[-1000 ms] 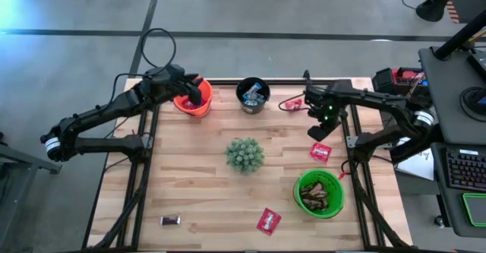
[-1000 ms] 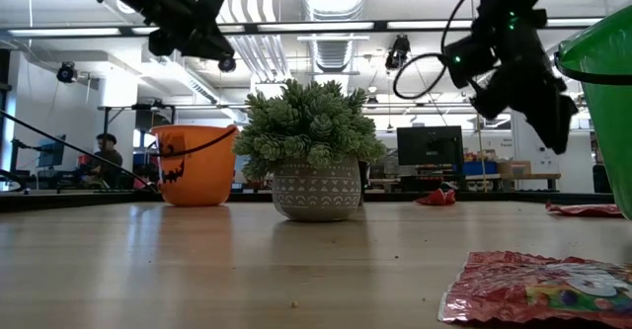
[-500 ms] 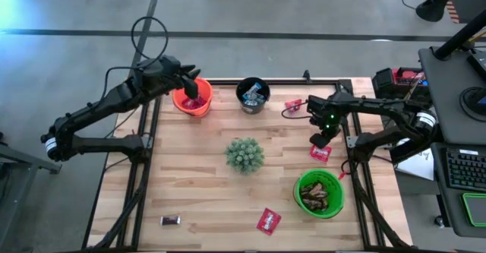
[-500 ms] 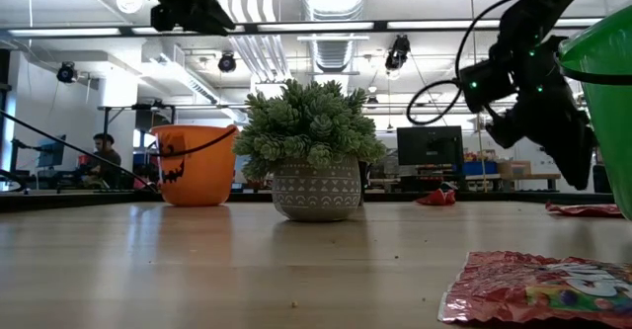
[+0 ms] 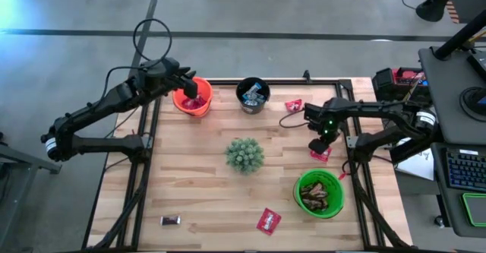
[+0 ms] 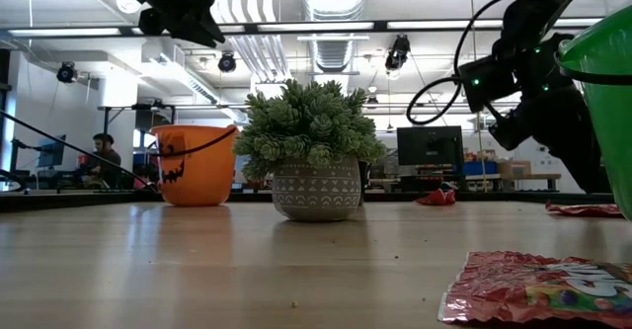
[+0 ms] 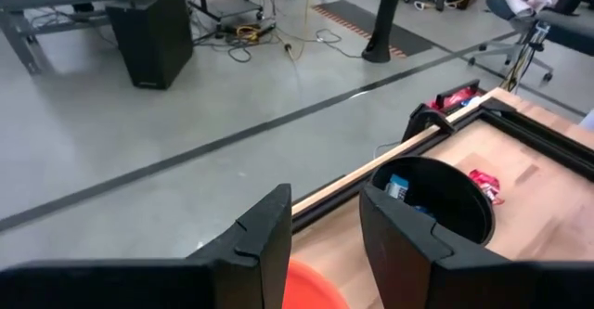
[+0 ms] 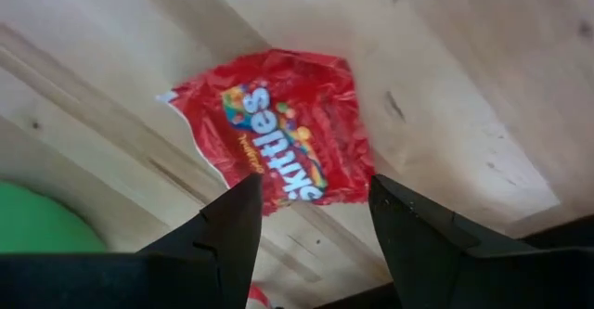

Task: Organize candy in baskets
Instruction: Put the red candy into the orange bucket

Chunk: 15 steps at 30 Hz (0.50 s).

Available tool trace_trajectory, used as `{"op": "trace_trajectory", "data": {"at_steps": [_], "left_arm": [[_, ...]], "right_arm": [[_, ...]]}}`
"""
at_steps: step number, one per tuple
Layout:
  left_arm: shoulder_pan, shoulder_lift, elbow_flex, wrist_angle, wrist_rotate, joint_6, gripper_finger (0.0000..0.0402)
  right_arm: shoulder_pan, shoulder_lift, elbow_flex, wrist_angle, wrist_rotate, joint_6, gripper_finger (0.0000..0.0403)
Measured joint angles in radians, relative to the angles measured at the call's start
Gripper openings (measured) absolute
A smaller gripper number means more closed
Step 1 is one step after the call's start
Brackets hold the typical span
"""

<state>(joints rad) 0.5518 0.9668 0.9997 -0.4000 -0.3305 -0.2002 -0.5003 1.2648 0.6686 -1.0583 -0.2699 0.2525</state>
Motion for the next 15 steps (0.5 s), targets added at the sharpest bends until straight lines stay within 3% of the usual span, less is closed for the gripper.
{"op": "trace_trajectory", "data": {"at_steps": [15], "left_arm": [[0.000,0.002,0.025,-0.013,0.000,-0.001,0.0111]], "right_arm": [[0.050,0.035,-0.028,0.055,0.053,0.085,0.0189]]}}
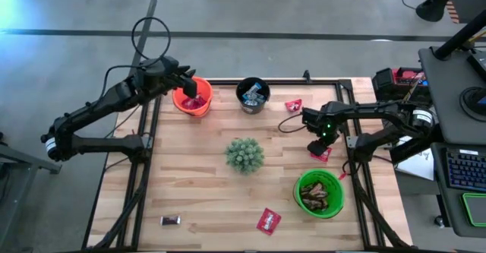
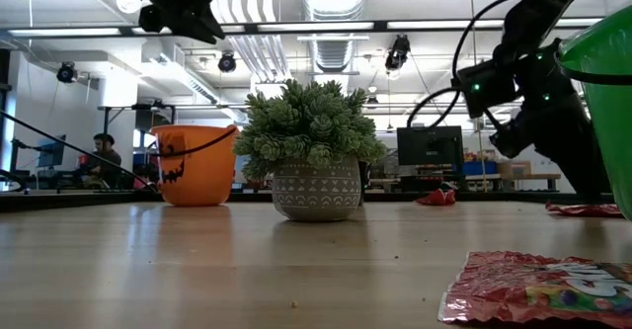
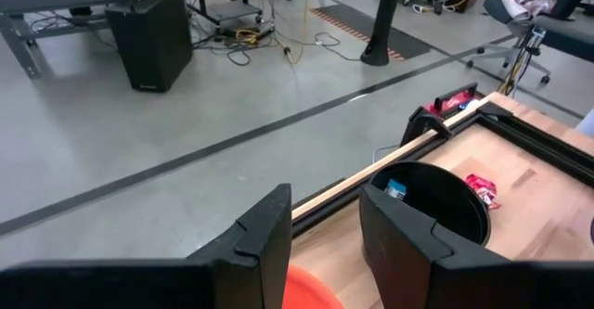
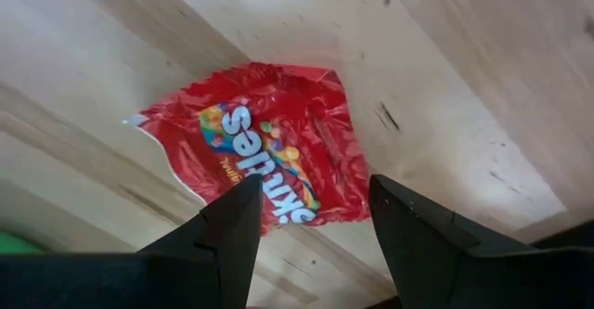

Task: Organize candy in baskets
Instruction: Put the red candy into the orange bucket

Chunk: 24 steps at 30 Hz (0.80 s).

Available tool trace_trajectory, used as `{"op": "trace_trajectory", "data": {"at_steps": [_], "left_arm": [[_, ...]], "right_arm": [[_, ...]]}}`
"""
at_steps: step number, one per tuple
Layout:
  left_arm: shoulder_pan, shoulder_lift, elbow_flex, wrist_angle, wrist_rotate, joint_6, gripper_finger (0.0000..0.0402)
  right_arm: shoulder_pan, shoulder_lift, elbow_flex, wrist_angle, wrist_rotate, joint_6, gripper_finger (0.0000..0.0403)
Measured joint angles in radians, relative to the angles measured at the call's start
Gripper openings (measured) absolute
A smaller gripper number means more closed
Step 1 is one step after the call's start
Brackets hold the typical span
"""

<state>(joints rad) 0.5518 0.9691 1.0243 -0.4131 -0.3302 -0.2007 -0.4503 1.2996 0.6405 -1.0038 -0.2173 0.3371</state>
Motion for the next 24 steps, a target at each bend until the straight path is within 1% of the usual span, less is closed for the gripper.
{"op": "trace_trajectory", "data": {"at_steps": [5,10,18,21,24], "left_arm": [[0.000,0.000,0.017,-0.016,0.000,0.018,0.0111],[0.000,0.000,0.025,-0.033,0.000,0.029,0.0111],[0.000,0.001,0.025,-0.067,0.000,0.032,0.0111],[0.000,0.001,0.025,-0.068,0.000,0.032,0.0111],[0.000,0.001,0.025,-0.068,0.000,0.032,0.0111]], "right_arm": [[0.001,0.037,-0.004,0.017,-0.010,-0.004,0.0189],[0.001,0.106,-0.024,0.045,-0.036,-0.007,0.0189],[0.001,0.191,-0.026,0.063,-0.033,0.010,0.0187],[0.002,0.210,-0.026,0.074,-0.029,0.026,0.0171],[0.002,0.227,-0.026,0.082,-0.033,0.030,0.0135]]}}
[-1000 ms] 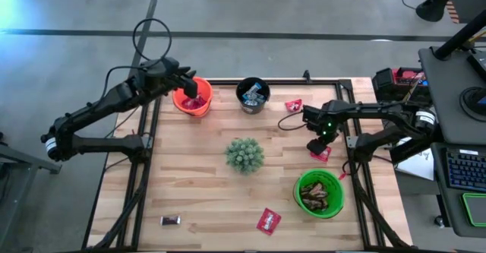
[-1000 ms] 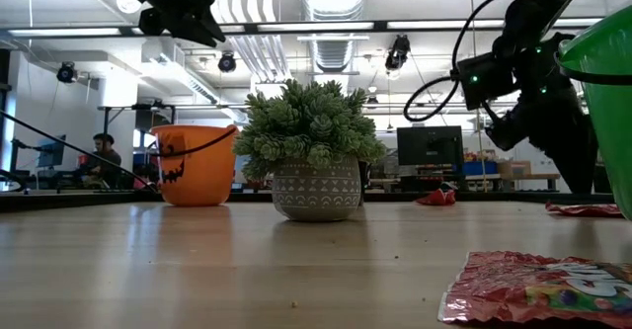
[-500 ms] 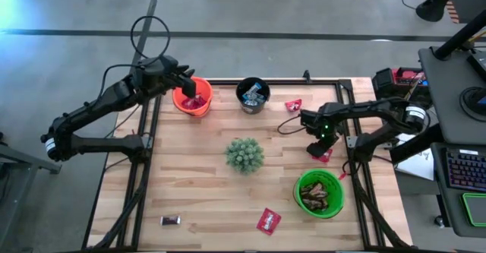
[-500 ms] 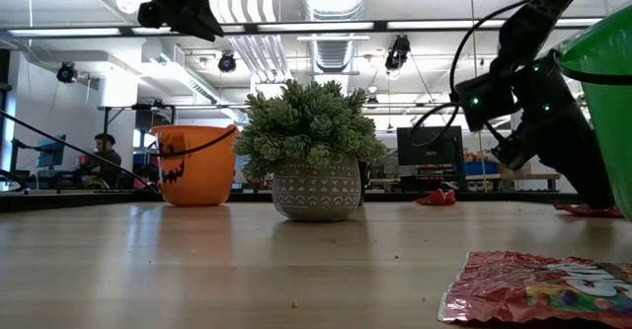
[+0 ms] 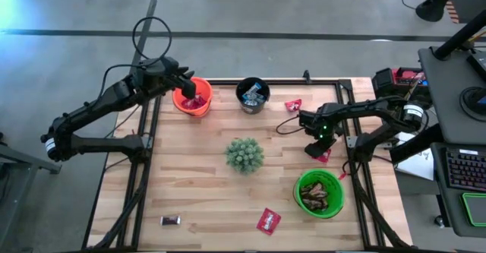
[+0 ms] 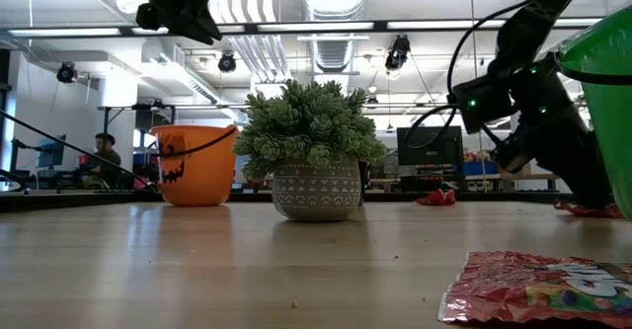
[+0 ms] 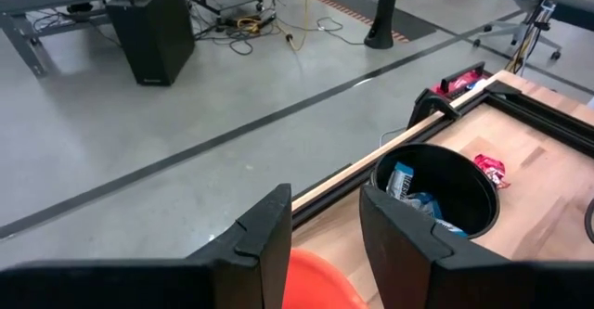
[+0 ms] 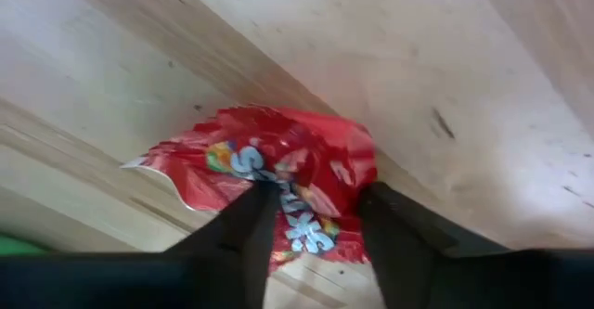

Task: Organize candy in baskets
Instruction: Put the red candy into the orange bucket

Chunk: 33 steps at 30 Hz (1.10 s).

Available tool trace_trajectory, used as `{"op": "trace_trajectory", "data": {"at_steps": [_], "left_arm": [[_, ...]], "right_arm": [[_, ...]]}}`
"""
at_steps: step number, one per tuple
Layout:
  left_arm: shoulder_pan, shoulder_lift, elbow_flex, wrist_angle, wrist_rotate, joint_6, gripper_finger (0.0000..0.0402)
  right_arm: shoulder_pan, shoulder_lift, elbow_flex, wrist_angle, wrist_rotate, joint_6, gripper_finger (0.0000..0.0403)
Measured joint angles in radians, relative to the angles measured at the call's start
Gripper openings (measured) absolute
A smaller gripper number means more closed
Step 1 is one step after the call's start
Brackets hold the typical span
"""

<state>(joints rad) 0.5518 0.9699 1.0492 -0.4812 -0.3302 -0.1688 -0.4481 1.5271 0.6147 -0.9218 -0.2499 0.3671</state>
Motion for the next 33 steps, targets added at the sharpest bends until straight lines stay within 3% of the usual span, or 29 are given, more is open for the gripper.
{"op": "trace_trajectory", "data": {"at_steps": [8,19,33], "left_arm": [[0.000,0.000,0.000,0.000,0.000,0.003,0.0111],[0.000,0.000,0.000,0.000,0.000,0.003,0.0111],[0.000,0.000,0.000,0.000,0.000,-0.004,0.0111]], "right_arm": [[0.000,-0.001,0.000,0.003,-0.003,0.001,0.0022],[-0.001,-0.090,-0.003,-0.023,0.048,0.018,0.0013],[-0.002,-0.234,-0.006,-0.042,0.028,0.082,0.0011]]}}
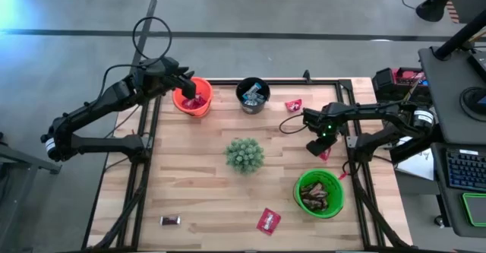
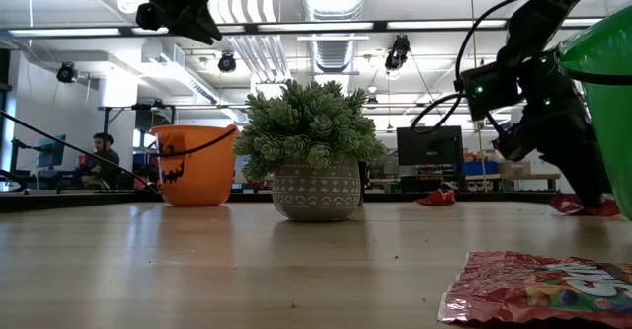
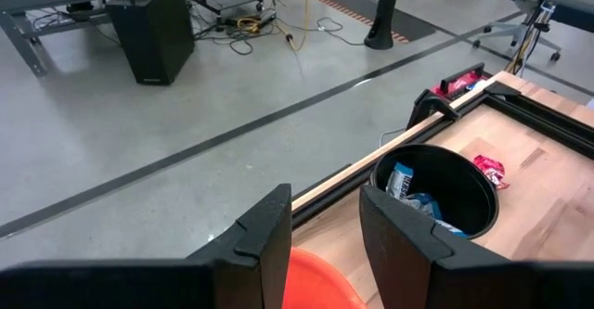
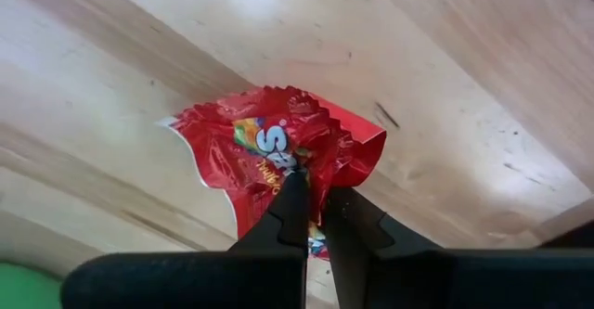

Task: Organize candy in baskets
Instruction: Put the red candy into the orange bucket

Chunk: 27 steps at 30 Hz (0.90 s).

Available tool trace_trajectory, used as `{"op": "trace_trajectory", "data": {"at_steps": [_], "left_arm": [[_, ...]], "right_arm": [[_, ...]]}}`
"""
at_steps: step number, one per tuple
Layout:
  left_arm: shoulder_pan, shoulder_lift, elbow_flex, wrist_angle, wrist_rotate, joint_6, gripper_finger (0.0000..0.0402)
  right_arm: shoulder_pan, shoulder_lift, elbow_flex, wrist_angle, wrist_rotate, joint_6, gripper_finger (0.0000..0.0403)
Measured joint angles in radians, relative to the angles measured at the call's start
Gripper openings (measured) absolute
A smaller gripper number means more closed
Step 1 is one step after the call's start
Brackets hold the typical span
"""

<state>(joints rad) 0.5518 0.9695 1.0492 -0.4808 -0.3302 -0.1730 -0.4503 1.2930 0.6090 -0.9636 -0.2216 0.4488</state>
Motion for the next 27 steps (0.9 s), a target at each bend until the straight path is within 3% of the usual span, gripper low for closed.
{"op": "trace_trajectory", "data": {"at_steps": [10,27], "left_arm": [[0.000,0.000,0.000,-0.001,0.000,0.001,0.0111],[0.000,-0.001,0.000,0.003,0.000,0.007,0.0113]], "right_arm": [[0.001,-0.005,0.015,-0.027,-0.041,-0.020,0.0008],[0.000,-0.014,0.164,-0.058,-0.039,-0.048,0.0008]]}}
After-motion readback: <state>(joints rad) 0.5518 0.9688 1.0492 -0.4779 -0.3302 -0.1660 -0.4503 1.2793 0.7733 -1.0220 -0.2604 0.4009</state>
